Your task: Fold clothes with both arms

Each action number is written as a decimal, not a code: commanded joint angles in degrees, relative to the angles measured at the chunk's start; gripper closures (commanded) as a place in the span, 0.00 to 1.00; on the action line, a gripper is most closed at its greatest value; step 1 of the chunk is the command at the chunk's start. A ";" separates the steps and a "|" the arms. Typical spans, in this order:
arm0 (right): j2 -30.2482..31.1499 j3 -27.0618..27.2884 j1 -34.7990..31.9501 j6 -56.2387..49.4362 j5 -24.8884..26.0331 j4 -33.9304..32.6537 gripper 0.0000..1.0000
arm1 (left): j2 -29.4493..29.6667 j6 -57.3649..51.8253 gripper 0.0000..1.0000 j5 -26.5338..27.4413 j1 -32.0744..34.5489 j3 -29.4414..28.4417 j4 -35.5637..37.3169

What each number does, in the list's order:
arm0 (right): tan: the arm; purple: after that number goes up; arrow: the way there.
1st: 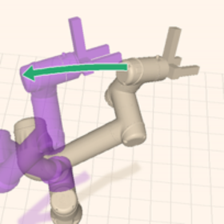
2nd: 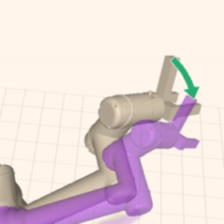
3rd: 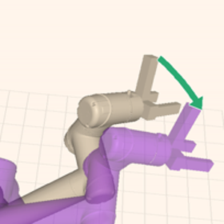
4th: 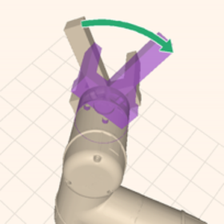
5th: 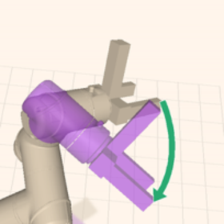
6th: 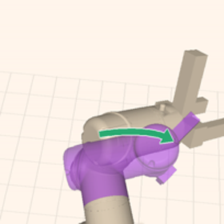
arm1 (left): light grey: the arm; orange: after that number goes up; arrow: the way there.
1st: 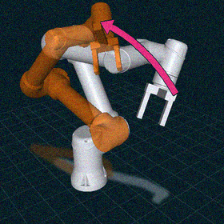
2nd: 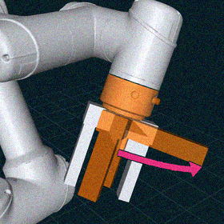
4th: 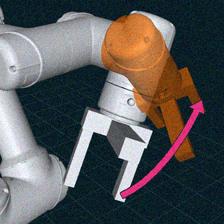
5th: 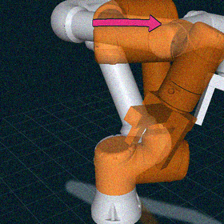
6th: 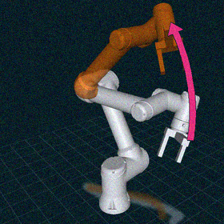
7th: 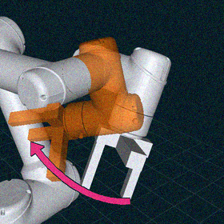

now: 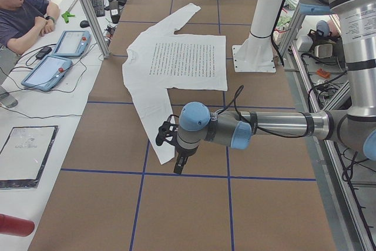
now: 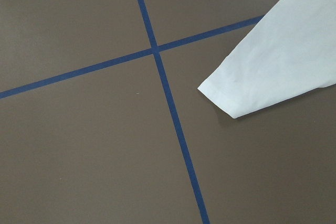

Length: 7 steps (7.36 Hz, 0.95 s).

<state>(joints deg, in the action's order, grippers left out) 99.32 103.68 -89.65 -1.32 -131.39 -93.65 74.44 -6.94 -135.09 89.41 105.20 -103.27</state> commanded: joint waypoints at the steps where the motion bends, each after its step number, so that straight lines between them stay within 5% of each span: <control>1: 0.00 -0.05 0.00 0.00 -0.01 -0.04 0.00 | 0.00 0.00 0.00 0.00 -0.03 -0.09 -1.14; 5: -2.10 0.21 0.00 0.61 -0.26 0.31 0.00 | 0.35 0.18 0.00 -0.69 -0.03 0.70 -3.50; 7: -5.69 -0.22 0.00 0.70 0.43 10.79 0.00 | 4.80 0.70 0.00 -0.09 0.32 -1.12 -15.76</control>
<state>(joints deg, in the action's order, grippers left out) 95.82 103.92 -89.65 -0.65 -131.45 -89.11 76.26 -6.50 -135.32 89.42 105.38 -111.90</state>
